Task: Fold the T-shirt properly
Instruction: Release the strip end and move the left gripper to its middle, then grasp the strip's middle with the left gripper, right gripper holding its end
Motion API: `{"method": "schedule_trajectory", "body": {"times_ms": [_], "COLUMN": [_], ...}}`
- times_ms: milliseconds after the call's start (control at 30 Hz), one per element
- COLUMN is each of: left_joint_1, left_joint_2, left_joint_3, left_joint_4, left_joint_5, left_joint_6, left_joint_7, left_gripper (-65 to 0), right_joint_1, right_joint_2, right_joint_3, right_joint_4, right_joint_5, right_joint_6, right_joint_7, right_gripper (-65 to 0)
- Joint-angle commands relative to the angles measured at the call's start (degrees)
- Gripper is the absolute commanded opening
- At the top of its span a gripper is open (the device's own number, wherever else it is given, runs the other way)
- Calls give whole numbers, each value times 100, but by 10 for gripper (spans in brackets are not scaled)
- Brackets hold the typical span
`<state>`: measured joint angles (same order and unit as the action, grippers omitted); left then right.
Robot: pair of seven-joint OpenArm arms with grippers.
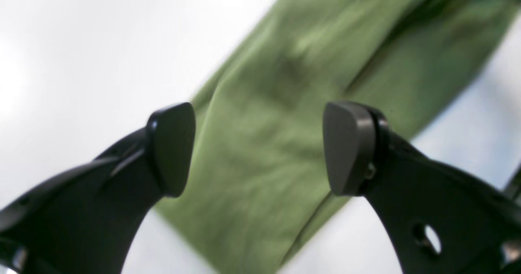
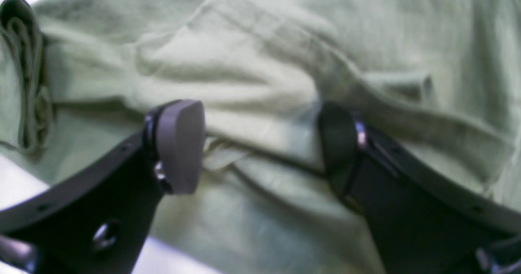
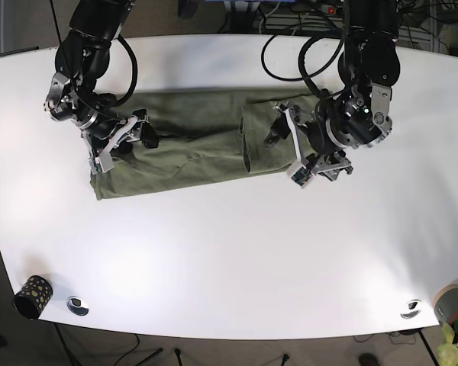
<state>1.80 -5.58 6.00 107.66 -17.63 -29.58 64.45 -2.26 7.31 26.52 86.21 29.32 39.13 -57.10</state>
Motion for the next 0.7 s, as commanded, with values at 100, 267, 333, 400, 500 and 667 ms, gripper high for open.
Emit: {"method": "schedule_trajectory", "body": {"times_ms": [100,267,333,400,500,667], "left_joint_1": [202,571,686,703,703,694], "left_joint_2": [-246,-404,-395,-378,-351,-369], "left_joint_3": [-7,-464,-912,-1246,-1387,-1413], "left_joint_4": [17,52,17,-36,-265,-634], "left_joint_5": [237,-61,-290,-448,-606,-633], "left_joint_6": [-61,-387,-650,-844,-1042,-1042], "left_joint_7": [-190,-550,-682,-735,-726,-752], "left_gripper": [-192,-215,-285,-378,-518,-642], "right_joint_1": [99,99,169,266,345,758], "right_joint_2": [91,91,126,214,425,917], "right_joint_3": [42,350,578,772,1036,1537], "right_joint_4": [622,913,904,842,482,-608], "right_joint_5": [642,765,721,721,765,765], "right_joint_6": [29,21,21,21,21,65], "right_joint_7": [-202,-272,-325,-334,-334,-334], "right_gripper": [-219,-219,-219,-219,-219,-219]}}
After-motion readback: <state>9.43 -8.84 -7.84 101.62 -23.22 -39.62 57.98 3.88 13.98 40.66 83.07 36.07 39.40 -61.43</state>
